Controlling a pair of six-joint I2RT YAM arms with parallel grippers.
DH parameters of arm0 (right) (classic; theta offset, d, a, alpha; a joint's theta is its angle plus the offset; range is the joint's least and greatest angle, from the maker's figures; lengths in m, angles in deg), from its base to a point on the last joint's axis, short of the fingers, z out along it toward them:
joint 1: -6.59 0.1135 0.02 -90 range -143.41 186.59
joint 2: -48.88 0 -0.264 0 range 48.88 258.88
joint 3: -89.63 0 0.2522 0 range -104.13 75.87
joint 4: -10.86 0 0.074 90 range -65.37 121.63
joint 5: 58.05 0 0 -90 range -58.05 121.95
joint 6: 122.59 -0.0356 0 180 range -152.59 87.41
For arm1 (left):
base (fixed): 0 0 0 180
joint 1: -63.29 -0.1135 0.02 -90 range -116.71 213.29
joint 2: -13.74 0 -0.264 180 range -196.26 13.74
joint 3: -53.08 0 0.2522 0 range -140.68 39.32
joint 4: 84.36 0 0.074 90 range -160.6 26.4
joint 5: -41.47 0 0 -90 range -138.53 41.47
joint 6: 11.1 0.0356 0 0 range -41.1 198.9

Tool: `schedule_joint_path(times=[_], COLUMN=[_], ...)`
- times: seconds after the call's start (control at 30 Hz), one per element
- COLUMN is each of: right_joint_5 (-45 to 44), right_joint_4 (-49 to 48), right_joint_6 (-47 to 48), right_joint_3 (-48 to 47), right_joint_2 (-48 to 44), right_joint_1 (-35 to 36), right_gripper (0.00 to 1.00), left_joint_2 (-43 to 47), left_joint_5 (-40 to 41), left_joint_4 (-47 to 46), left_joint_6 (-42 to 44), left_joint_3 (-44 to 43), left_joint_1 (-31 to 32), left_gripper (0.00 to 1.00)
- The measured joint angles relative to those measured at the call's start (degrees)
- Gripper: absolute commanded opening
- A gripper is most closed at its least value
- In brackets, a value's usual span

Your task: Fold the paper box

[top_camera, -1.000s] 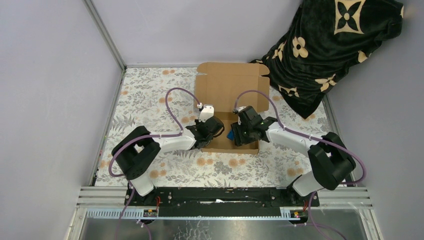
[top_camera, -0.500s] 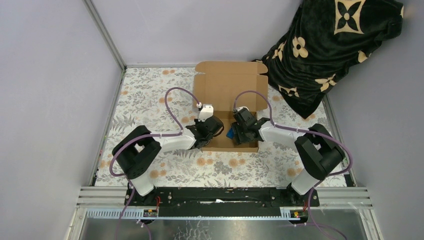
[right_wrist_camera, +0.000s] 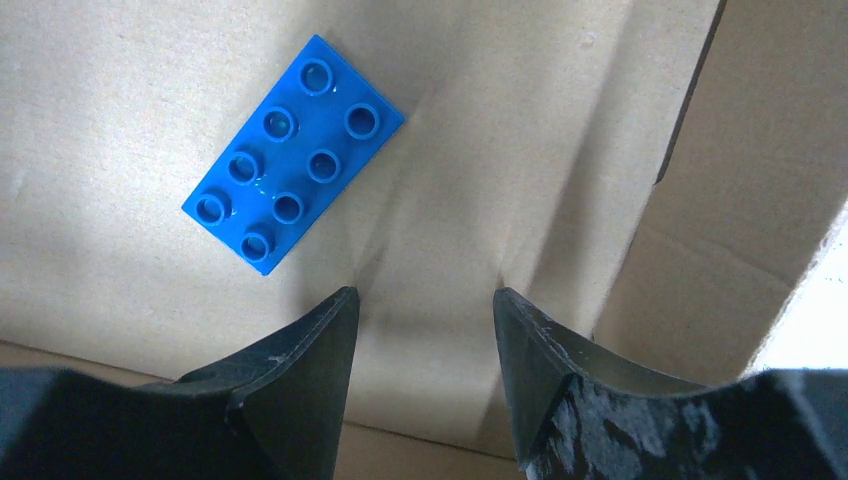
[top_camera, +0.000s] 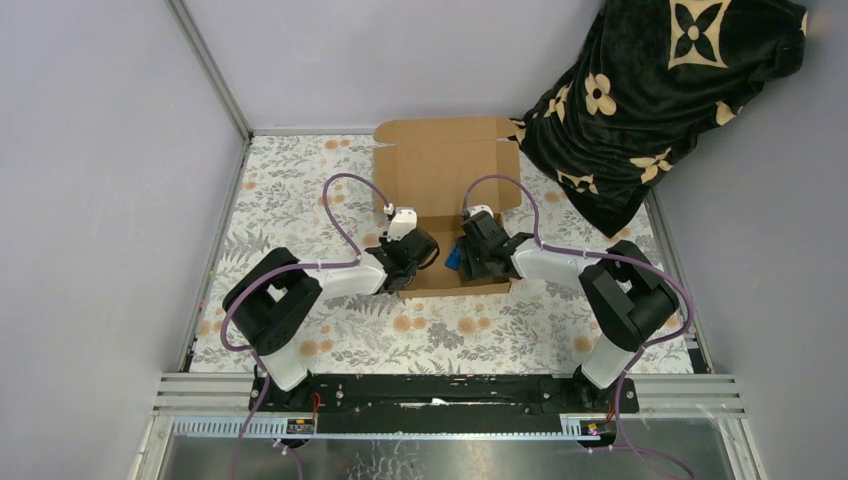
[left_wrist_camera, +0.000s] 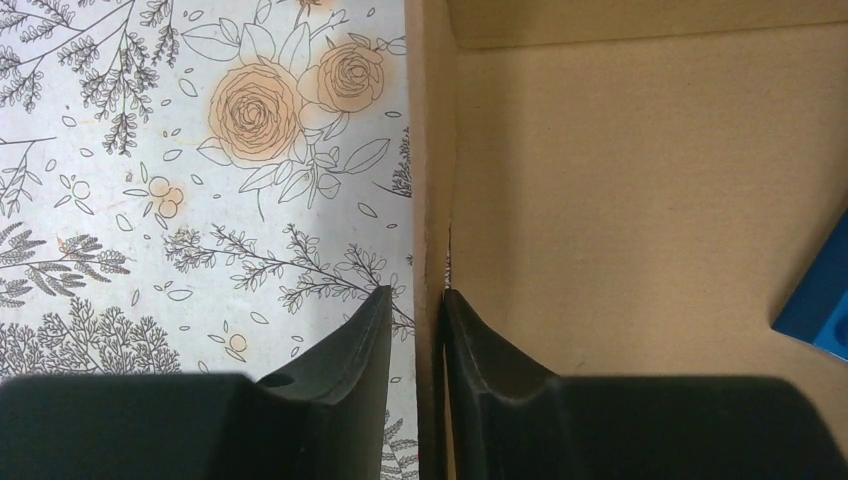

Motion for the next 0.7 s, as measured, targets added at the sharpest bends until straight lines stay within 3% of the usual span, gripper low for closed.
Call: schedule_joint_path(times=[0.33,0.4,0.53,0.7], right_joint_5=[-0.1,-0.1,-0.1,-0.1], right_joint_4=[-2.6,-2.7,-3.0,-3.1], right_joint_6=[0.0,0.0,0.0,0.0], right_joint_3=[-0.7,-0.8,-0.8,-1.0], right_joint_2=[1.4,1.5,1.6,1.7], right_joint_1=[0.1,0.1,0.1,0.1], right_gripper=[0.6,0.6,0.6,0.6], left_joint_2=[0.0,0.0,-0.2,-1.3], left_joint_5=[0.0,0.1,1.3,3.3], left_joint_4=[0.8,0.9,2.3,4.7], left_joint_6=[-0.1,-0.2,-0.1,0.4], left_joint_3=[-0.2,-0.4,-1.2,-2.7], left_joint_1=[-0.4,-0.6,-0.9,-1.1], left_gripper=[0.15,0.19,0.41,0.45])
